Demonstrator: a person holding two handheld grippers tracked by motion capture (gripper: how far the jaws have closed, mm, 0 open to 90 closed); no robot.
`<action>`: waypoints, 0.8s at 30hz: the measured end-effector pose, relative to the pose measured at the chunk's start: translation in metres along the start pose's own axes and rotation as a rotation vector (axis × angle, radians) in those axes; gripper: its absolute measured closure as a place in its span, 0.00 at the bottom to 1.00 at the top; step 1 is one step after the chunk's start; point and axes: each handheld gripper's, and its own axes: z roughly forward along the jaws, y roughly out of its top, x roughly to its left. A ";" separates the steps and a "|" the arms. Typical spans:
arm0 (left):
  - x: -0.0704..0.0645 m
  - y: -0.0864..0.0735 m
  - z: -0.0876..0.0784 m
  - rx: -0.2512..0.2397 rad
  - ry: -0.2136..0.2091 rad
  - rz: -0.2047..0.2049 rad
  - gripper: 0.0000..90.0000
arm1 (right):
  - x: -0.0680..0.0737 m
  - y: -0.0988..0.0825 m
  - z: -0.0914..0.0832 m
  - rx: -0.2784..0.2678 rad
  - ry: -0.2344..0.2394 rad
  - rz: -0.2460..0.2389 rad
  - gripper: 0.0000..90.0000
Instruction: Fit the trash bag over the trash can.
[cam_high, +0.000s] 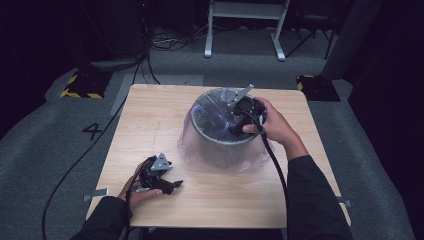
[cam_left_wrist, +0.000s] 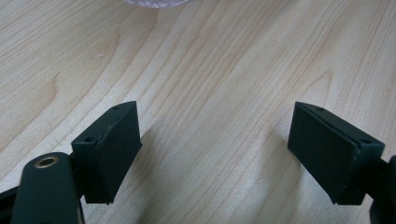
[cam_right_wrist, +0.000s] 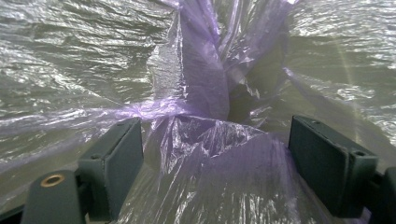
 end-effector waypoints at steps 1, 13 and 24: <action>0.000 0.000 0.000 0.000 0.000 0.000 0.19 | 0.000 0.000 0.000 0.001 -0.003 -0.002 0.21; 0.000 0.000 0.000 0.000 0.000 0.000 0.19 | -0.002 -0.005 -0.015 -0.135 0.034 0.044 0.22; 0.000 0.000 0.000 0.000 -0.001 0.000 0.18 | -0.001 -0.006 -0.007 -0.097 0.107 0.060 0.20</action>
